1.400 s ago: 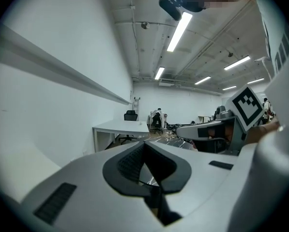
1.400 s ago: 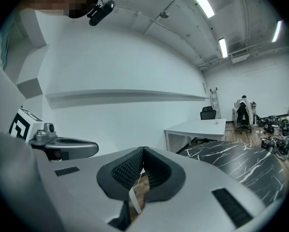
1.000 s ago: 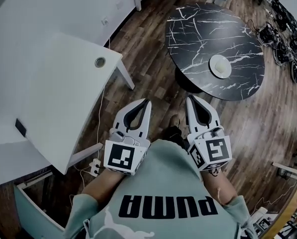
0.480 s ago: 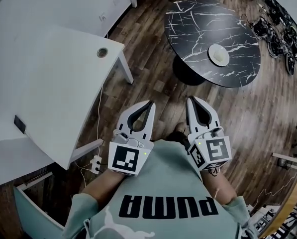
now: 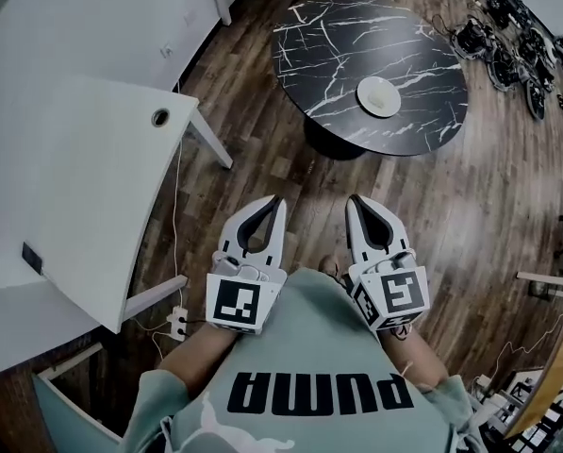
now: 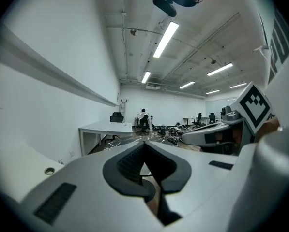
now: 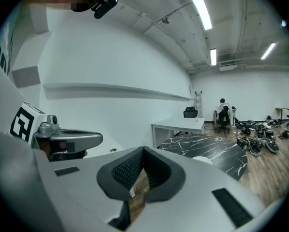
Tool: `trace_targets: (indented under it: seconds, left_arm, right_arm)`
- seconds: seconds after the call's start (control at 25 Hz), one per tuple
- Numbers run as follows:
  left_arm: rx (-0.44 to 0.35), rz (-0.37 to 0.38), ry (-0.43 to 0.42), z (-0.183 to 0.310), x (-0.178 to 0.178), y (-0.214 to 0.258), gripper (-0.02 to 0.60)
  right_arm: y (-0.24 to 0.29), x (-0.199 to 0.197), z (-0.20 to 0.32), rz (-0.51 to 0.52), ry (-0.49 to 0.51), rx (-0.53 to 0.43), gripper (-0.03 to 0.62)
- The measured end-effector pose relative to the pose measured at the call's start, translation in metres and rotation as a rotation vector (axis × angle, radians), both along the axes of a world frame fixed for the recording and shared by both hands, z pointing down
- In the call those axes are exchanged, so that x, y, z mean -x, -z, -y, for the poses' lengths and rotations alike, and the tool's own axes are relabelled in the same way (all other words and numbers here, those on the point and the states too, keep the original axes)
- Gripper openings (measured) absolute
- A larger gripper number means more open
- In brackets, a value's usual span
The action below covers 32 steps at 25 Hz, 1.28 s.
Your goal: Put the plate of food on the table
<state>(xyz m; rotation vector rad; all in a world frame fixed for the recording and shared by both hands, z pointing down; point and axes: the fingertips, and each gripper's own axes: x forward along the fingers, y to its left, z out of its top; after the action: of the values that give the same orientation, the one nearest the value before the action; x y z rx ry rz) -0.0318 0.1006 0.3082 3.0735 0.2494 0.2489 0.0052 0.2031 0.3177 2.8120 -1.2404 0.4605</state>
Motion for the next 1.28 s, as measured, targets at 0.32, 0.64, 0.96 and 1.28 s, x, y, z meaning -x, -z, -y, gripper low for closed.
trace_targets:
  seconds: [0.32,0.64,0.96,1.28]
  left_arm:
    - [0.005,0.021,-0.051,-0.061,-0.017,-0.009,0.006]
    - [-0.013,0.051,-0.137,-0.096,-0.022,-0.020,0.006]
    - [-0.025,0.058,-0.167,-0.100,-0.021,-0.022,0.006]
    - [-0.027,0.055,-0.172,-0.094,-0.018,-0.025,0.006]
  right_arm:
    - [-0.012,-0.006,-0.061,0.019,-0.062,0.011,0.009]
    - [-0.021,-0.005,-0.090,0.035,-0.134,0.006,0.009]
    - [-0.020,-0.001,-0.098,0.013,-0.180,0.007,0.008]
    - [-0.021,0.005,-0.091,0.014,-0.178,0.007,0.008]
